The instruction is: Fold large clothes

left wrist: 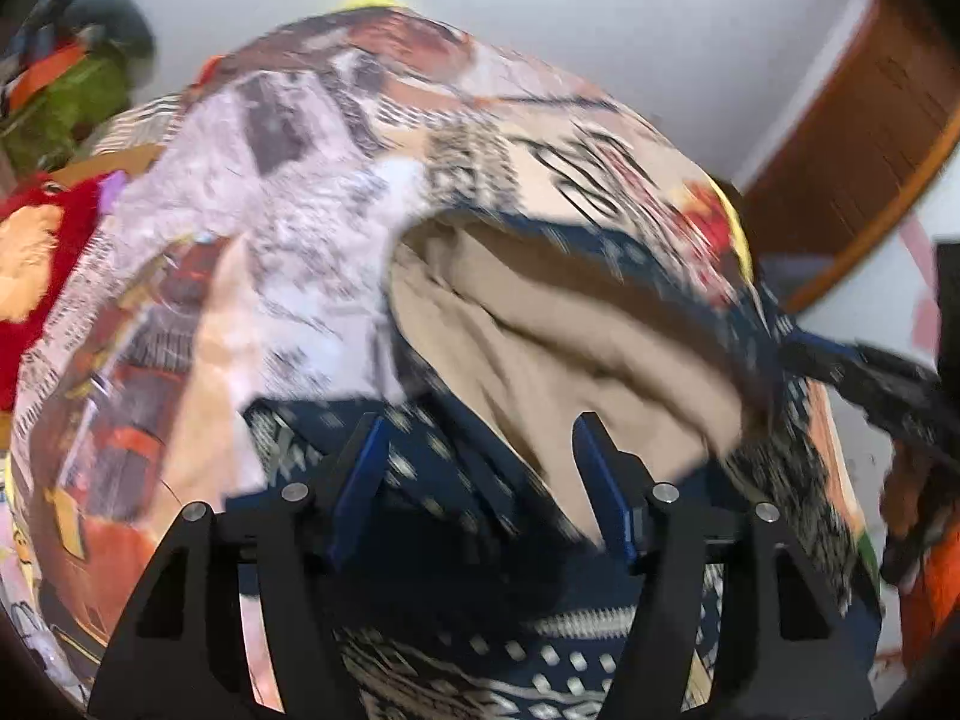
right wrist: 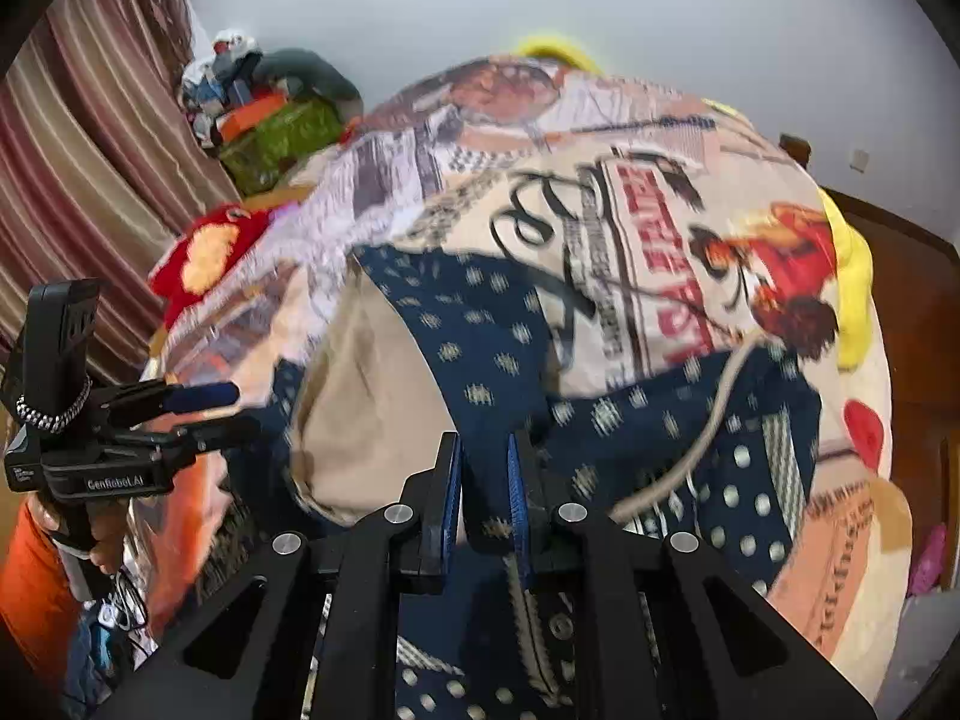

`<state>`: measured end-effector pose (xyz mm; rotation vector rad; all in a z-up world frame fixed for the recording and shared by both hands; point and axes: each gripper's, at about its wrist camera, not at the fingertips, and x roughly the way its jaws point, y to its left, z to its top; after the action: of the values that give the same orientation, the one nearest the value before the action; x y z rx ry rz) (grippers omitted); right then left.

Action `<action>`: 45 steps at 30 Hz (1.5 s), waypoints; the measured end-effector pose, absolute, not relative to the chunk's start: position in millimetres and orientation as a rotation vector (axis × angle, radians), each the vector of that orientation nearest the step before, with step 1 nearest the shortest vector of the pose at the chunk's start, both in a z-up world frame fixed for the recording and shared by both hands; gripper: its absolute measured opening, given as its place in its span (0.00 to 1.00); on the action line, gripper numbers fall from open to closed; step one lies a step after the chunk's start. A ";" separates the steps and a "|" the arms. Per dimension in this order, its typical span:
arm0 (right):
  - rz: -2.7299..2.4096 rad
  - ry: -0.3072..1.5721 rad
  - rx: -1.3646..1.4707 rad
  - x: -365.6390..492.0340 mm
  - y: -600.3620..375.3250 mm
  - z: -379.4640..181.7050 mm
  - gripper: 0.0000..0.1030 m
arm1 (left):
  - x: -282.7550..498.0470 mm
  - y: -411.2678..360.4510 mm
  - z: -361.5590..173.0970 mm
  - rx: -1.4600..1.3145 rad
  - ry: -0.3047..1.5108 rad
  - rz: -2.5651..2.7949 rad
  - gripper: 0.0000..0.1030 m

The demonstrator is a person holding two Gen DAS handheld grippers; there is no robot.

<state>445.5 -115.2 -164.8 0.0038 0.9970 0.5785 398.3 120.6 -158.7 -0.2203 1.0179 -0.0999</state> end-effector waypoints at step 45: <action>0.557 0.932 0.015 359.7 -172.9 -104.5 0.11 | 264.4 32.9 -165.2 -0.082 1.062 -0.390 0.05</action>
<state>359.7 -172.9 -104.5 0.0147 0.9325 0.5570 264.4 32.9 -165.2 -0.0822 1.0625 -0.3905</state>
